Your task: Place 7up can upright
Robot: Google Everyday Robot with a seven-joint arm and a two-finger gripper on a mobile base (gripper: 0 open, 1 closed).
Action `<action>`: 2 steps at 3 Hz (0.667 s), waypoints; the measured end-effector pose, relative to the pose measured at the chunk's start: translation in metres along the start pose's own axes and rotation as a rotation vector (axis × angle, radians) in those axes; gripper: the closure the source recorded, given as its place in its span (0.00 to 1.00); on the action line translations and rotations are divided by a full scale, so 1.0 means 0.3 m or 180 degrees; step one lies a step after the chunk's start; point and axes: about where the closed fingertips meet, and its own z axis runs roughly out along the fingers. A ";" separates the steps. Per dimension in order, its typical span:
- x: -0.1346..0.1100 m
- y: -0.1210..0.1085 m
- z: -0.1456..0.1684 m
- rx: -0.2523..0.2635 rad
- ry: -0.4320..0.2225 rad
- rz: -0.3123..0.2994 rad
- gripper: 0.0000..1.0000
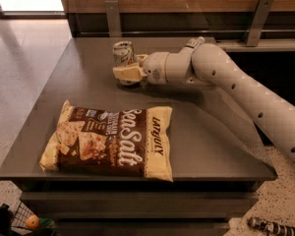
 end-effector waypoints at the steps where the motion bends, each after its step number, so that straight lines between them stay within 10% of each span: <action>1: 0.000 0.000 0.000 -0.0001 0.0000 0.0000 0.16; 2: -0.001 0.007 0.009 -0.0017 0.0001 -0.0001 0.00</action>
Offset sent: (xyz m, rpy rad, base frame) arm 0.0000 0.0001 0.0000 0.0000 0.0000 0.0002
